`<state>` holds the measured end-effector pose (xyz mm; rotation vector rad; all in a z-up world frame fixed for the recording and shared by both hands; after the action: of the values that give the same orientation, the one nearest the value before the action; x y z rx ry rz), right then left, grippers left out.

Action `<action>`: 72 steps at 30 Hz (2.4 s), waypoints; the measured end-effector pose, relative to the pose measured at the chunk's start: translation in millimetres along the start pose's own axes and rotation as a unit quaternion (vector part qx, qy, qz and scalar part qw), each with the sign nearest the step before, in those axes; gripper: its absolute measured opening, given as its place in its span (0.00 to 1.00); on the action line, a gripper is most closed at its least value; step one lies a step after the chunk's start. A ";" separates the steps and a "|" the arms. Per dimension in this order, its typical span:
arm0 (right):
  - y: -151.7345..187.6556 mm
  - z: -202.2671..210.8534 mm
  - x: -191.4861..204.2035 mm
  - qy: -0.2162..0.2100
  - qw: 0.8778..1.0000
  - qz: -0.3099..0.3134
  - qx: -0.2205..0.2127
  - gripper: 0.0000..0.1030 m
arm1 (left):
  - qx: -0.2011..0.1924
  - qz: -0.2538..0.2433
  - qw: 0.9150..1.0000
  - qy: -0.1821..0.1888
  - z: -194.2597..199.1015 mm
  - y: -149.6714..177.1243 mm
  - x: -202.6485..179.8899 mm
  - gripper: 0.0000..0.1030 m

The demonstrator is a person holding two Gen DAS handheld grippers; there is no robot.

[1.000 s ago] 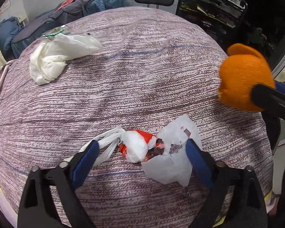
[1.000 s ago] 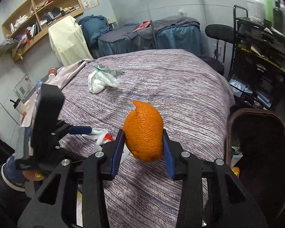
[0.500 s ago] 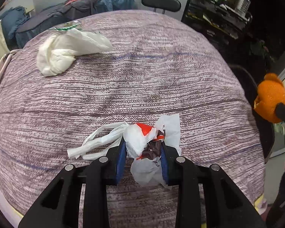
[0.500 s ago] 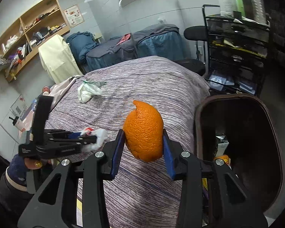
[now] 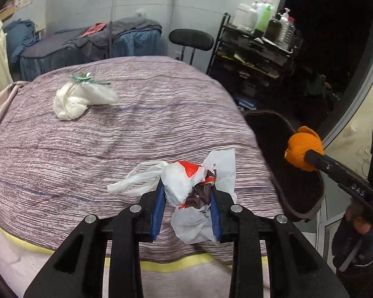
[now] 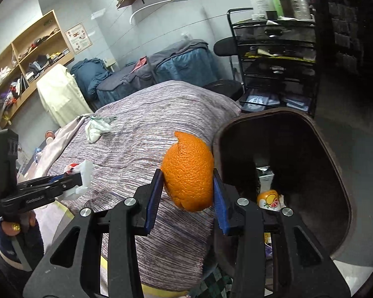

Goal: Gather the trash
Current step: 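Carry the peel toward the bin with the right tool while the left tool grasps the white red-printed bag, then open the right tool over the bin to drop the peel while the left tool carries the bag over, then lower the white bag into the bin and open the left tool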

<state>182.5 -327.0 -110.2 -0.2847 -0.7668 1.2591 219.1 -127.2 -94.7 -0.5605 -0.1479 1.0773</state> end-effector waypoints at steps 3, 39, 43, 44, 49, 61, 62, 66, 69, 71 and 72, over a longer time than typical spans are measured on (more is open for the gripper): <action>2.5 9.4 -14.9 0.007 1.000 -0.012 -0.010 0.38 | -0.010 -0.011 1.000 0.008 0.7 -6.1 -20.8 0.30; 34.7 6.8 -118.5 0.104 0.989 -0.102 -0.019 0.60 | 0.001 -0.086 0.991 0.104 -17.9 -6.8 -154.6 0.30; 34.1 23.4 -119.4 0.112 0.987 -0.105 -0.039 0.65 | 0.002 -0.090 0.990 0.108 -20.8 -12.5 -159.0 0.30; 32.8 27.0 -120.2 0.114 0.987 -0.106 -0.043 0.65 | 0.004 -0.092 0.990 0.111 -22.2 -14.0 -161.3 0.30; 31.2 47.6 -127.8 0.130 0.982 -0.118 -0.066 0.71 | 0.015 -0.102 0.988 0.118 -32.1 -20.6 -174.2 0.30; 33.8 81.8 -157.6 0.171 0.966 -0.166 -0.099 0.75 | 0.051 -0.128 0.983 0.119 -67.4 -33.7 -208.8 0.30; 34.0 83.0 -159.3 0.172 0.966 -0.168 -0.100 0.75 | 0.054 -0.131 0.983 0.119 -70.7 -34.2 -212.0 0.30; 35.8 86.5 -164.7 0.177 0.963 -0.175 -0.103 0.75 | 0.065 -0.136 0.981 0.121 -82.4 -38.1 -219.0 0.30; 37.0 86.7 -168.9 0.180 0.961 -0.180 -0.104 0.75 | 0.074 -0.135 0.980 0.123 -91.7 -39.8 -222.4 0.30; 36.8 86.9 -171.2 0.183 0.960 -0.183 -0.104 0.75 | 0.078 -0.137 0.980 0.121 -96.2 -39.2 -224.6 0.30; 37.2 87.9 -172.7 0.184 0.960 -0.184 -0.105 0.75 | 0.080 -0.139 0.980 0.120 -98.7 -39.1 -225.6 0.30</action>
<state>79.2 -493.8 -130.9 -0.5085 -0.5962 0.7435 179.4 -371.5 -124.9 -0.5025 0.0701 0.7355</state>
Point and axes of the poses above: each gripper's, at about its wrist camera, not at the fingertips, and z roughly against the way its jaws point, x to its left, y to its underside, the point moved 7 cm from there along -z, roughly the way its jaws point, and after that the axes turned 10 degrees about x, right-handed, at the moved point
